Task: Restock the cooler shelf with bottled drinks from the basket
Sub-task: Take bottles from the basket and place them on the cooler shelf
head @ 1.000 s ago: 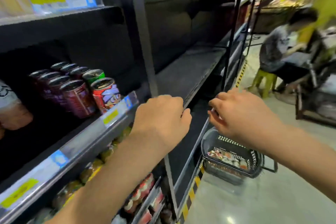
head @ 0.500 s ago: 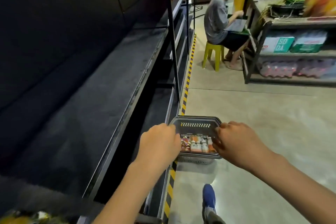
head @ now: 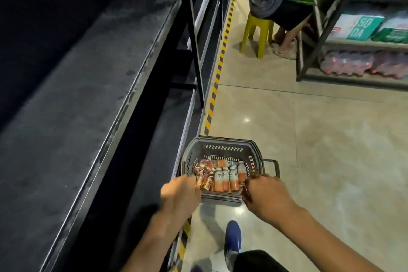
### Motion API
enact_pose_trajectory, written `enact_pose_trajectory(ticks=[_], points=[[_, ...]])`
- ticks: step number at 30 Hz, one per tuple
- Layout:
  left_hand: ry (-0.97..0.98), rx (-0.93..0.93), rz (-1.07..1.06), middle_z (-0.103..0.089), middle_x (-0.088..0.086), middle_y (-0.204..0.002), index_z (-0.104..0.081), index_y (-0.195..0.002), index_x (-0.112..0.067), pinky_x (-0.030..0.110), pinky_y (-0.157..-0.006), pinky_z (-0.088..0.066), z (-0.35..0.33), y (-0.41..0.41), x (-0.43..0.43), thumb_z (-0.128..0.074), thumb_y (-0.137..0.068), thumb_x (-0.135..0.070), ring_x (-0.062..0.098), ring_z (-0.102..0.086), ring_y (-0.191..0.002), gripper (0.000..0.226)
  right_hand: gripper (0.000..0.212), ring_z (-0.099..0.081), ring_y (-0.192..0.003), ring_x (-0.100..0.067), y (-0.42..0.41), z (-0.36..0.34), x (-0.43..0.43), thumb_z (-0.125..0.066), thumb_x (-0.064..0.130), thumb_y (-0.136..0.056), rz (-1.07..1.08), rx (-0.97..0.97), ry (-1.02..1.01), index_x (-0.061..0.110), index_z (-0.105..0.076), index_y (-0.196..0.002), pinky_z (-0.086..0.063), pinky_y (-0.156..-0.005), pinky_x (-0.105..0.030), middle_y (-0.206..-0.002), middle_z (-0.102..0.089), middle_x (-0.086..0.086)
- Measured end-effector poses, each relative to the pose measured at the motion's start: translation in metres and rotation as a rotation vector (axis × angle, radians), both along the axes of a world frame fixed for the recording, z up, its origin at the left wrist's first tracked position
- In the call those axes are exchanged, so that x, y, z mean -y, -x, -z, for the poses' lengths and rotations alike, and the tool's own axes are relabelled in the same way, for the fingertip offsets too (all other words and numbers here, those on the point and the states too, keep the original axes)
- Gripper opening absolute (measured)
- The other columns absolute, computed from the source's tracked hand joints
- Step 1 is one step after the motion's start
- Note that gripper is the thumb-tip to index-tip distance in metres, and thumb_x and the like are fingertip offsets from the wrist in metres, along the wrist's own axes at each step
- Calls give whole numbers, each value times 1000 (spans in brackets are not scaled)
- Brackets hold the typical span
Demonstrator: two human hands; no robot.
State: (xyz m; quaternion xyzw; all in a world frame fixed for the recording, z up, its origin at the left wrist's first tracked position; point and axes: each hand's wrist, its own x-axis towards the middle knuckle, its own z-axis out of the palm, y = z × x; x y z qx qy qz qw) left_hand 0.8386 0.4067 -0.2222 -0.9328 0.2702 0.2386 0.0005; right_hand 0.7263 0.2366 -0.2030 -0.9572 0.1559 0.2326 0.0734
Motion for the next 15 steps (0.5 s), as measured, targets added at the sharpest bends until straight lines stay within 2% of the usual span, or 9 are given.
enact_pose_trajectory(ticks=[3, 6, 15], points=[[-42, -46, 29, -65, 2, -109, -61, -105, -20, 31, -74, -41, 36, -20, 15, -39, -100, -33, 24, -62, -100, 26, 30, -62, -106, -26, -26, 36, 12, -48, 33, -94, -13, -85, -21, 19, -64, -115, -50, -88, -34, -116, -66, -8], [-104, -116, 76, -63, 3, -117, -60, -114, -20, 35, -84, -46, 84, -48, 36, -40, -99, -31, 27, -61, -108, 28, 29, -64, -106, -27, -50, 79, 22, -50, 33, -94, 8, -157, -62, 18, -66, -114, -49, -89, -33, -116, -68, -6], [-179, -264, 167, -62, 4, -113, -61, -111, -18, 37, -81, -44, 274, -128, 88, -42, -99, -30, 24, -60, -102, 25, 26, -64, -105, -25, -120, 253, 51, -53, 34, -94, 90, -299, -177, 20, -64, -113, -50, -88, -34, -115, -68, -4]])
